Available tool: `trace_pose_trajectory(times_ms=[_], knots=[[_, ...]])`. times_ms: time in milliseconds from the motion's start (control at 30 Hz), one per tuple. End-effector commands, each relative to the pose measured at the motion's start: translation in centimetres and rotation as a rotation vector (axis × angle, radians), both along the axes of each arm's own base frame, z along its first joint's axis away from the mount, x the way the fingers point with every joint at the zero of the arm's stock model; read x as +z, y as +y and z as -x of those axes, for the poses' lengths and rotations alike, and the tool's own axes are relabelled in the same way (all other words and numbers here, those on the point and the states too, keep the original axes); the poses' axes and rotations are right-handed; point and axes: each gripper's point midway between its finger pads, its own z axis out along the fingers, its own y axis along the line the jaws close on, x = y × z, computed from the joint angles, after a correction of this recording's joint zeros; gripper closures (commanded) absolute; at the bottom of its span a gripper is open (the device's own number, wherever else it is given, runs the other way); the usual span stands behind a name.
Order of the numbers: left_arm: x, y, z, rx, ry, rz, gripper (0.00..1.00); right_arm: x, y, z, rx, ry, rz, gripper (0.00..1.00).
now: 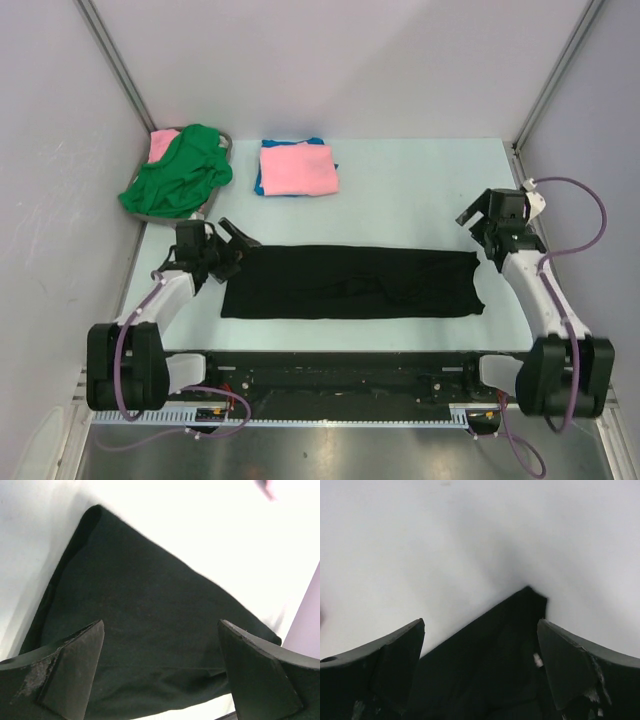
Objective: Fold and stack the t-shirts
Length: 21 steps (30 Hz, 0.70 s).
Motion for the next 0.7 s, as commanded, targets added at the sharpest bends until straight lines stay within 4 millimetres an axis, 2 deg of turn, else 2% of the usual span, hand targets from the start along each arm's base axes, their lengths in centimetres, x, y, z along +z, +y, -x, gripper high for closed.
trace_pose_trajectory(times_ms=[0,33,67,133,200,333,467,567,667], knots=[[4.2,0.2,-0.5,-0.023,-0.081,-0.036,0.0,6.5,6.0,1.1,0.265,-0.141,-0.011,0.0],[4.7,0.2,-0.3,-0.032,-0.081,-0.04,0.0,6.8,8.3,1.5,0.389,-0.146,-0.044,0.0],[5.3,0.1,-0.2,-0.042,-0.097,-0.045,0.0,6.9,9.5,1.7,0.441,-0.148,-0.057,0.0],[5.9,0.0,0.0,-0.057,-0.105,-0.043,0.0,6.4,13.7,3.0,0.615,-0.117,-0.137,0.0],[6.5,-0.2,0.2,-0.068,-0.122,-0.04,0.0,5.7,16.9,4.2,0.732,-0.083,-0.167,0.0],[7.0,-0.1,0.9,-0.065,-0.137,-0.039,0.0,3.3,20.9,5.5,0.86,0.006,-0.178,0.0],[7.5,-0.3,1.3,-0.075,-0.153,-0.04,0.0,0.1,23.6,6.4,0.942,0.105,-0.155,0.0],[7.3,-0.1,1.6,-0.077,-0.151,-0.047,0.0,-1.4,24.6,7.4,0.97,0.151,-0.138,0.0],[7.3,0.0,1.9,-0.079,-0.152,-0.047,0.0,-2.4,24.7,8.6,0.975,0.191,-0.124,0.0]])
